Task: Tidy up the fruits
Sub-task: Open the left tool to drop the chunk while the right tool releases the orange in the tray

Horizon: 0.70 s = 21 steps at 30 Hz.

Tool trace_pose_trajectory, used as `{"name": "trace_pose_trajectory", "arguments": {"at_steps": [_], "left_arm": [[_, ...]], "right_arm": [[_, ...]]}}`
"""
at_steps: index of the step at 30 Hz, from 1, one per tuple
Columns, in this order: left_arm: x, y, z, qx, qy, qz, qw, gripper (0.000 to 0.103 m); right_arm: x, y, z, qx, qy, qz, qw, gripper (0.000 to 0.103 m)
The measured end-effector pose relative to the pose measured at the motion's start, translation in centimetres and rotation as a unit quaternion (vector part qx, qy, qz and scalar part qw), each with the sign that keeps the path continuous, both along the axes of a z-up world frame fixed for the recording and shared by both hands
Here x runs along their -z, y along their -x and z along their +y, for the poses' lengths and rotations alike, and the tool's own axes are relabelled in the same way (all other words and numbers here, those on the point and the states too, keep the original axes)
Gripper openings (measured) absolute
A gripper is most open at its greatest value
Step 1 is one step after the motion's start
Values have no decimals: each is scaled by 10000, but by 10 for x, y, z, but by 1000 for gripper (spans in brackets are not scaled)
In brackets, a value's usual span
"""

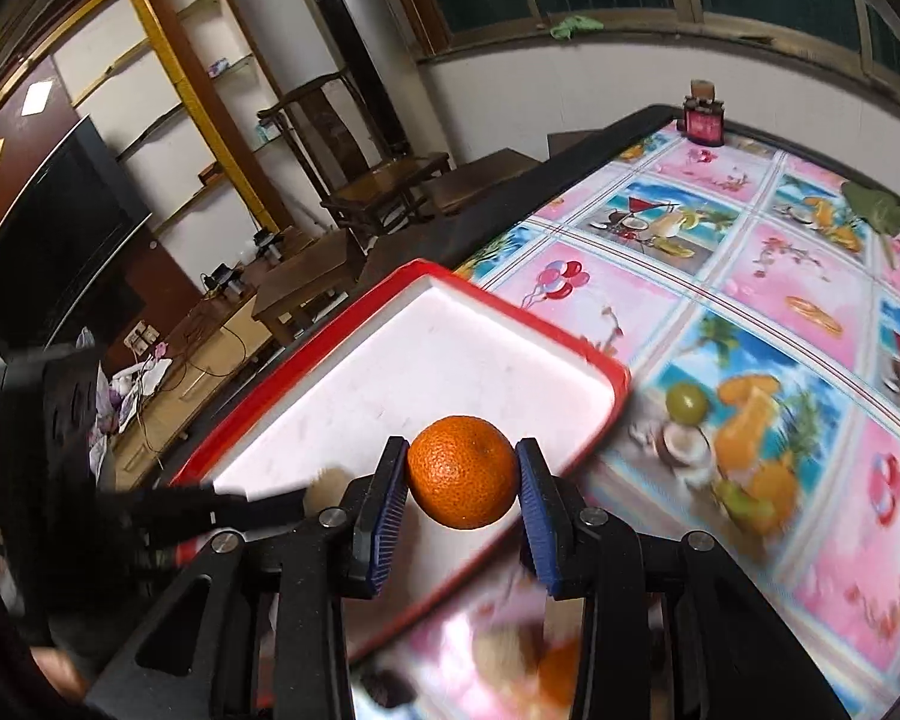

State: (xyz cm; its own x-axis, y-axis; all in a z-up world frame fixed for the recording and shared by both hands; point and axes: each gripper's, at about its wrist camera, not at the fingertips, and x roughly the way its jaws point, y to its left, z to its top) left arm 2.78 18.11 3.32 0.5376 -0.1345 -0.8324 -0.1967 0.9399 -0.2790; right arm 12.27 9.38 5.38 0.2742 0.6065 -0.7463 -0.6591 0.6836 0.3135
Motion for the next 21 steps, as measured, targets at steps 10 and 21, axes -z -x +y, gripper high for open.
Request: {"name": "trace_pose_trajectory", "arguments": {"at_steps": [10,21], "left_arm": [[4,-7,6,71,34,-108,9999,25],[14,1,7,127,299,-232,9992,31]], "right_arm": [[30,-33,36,-246,365,-93,9990,37],[56,-32,40,-400,690,-241,9965,38]]}}
